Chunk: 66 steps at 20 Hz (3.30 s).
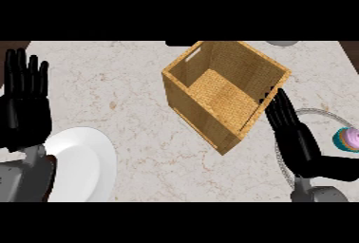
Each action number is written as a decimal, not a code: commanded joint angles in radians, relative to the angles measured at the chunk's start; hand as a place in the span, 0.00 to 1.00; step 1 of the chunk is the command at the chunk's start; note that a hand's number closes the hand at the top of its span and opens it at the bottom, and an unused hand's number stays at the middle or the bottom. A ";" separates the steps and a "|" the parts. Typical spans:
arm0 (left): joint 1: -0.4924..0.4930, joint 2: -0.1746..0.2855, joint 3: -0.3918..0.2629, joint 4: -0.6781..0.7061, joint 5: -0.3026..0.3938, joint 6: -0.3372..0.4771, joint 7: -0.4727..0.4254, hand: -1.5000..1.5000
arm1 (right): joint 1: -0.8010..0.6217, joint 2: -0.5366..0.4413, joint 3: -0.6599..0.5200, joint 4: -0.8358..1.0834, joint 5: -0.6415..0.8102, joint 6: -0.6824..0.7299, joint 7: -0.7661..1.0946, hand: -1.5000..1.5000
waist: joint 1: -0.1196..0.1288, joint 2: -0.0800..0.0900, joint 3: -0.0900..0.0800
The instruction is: Pick the cupcake from the placemat and place it in the basket
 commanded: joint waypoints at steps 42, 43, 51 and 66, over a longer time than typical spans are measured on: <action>0.013 0.175 -0.170 0.069 -0.305 -0.228 0.159 0.50 | -0.512 -0.940 0.019 0.241 0.455 0.925 0.330 0.00 | 0.014 -0.016 0.003; -0.003 0.177 -0.167 0.117 -0.316 -0.248 0.112 0.50 | -0.582 -0.921 0.040 0.259 0.439 0.969 0.388 0.00 | 0.018 -0.014 0.002; -0.011 0.144 -0.139 0.129 -0.344 -0.257 0.130 0.50 | -0.565 -0.855 0.102 0.422 0.743 0.891 0.095 0.00 | 0.011 -0.015 0.004; 0.035 0.109 -0.072 0.087 -0.364 -0.332 0.131 0.50 | -0.497 -0.718 0.148 0.626 1.072 0.710 -0.095 0.00 | 0.002 -0.018 0.003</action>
